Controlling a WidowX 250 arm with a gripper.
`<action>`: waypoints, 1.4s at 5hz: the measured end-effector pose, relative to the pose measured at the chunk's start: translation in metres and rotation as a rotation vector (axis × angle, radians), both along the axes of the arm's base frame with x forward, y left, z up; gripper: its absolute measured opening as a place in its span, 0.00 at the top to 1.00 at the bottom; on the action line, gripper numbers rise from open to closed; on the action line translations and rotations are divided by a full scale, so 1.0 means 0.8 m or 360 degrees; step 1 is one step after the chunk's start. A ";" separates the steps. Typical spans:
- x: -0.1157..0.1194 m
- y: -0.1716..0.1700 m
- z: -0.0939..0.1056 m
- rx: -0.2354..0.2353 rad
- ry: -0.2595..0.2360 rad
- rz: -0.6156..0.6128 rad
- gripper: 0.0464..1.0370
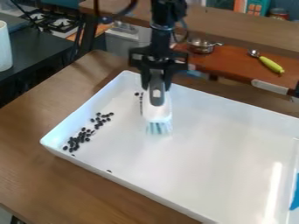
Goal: Sweep into pile
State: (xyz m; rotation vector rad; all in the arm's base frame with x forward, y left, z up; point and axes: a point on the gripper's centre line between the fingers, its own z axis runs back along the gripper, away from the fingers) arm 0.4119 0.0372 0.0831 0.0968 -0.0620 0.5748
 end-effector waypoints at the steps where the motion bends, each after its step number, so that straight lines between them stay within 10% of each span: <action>1: -0.001 0.014 0.000 0.0020 -0.0001 0.0073 0.55; 7: -0.119 0.027 -0.004 -0.0080 0.0098 0.0198 0.55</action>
